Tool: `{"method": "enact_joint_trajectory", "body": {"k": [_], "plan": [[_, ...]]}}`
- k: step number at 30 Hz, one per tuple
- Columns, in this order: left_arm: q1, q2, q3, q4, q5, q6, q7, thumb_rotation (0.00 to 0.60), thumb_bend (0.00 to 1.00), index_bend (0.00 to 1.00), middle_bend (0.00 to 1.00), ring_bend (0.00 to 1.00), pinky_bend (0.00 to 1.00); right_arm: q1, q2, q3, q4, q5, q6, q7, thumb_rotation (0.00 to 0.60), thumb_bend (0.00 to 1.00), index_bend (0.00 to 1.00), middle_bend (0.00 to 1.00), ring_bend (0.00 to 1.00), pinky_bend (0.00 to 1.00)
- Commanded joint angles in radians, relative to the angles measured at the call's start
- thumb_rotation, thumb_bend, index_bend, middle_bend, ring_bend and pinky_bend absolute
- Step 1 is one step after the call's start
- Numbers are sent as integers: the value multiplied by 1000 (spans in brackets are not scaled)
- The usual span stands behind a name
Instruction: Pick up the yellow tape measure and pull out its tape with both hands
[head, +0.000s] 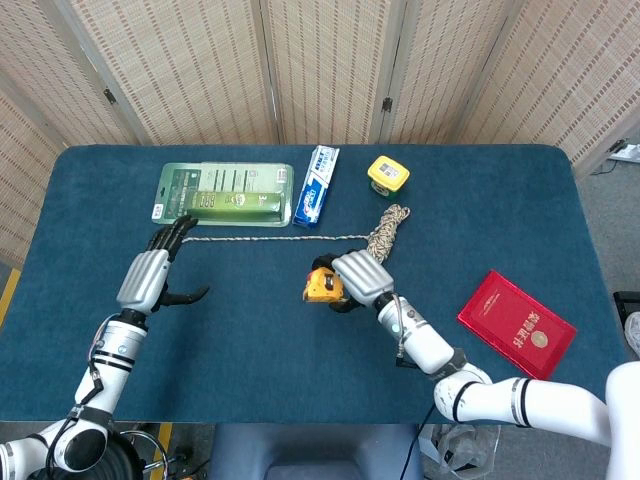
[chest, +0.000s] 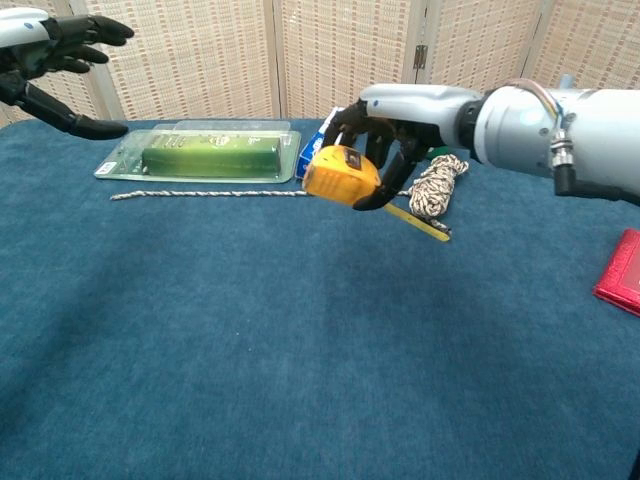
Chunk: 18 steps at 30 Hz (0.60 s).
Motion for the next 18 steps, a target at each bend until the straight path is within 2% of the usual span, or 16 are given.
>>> {"method": "enact_joint_trajectory", "body": {"k": [1, 9, 18], "plan": [[-30, -35, -9, -26, -59, -12, 3, 600, 327, 0, 34, 57, 44, 33, -30, 18, 24, 28, -1, 10, 600, 270, 576, 529, 445, 313], [-75, -97, -7, -54, -163, 0, 35, 600, 343, 0, 2, 26, 17, 116, -104, 42, 108, 99, -17, 37, 600, 270, 582, 529, 445, 313], [-108, -167, -12, -42, -266, 53, 69, 600, 344, 0, 0, 0, 0, 194, -166, 38, 182, 184, -32, 28, 600, 270, 582, 529, 444, 313]]}}
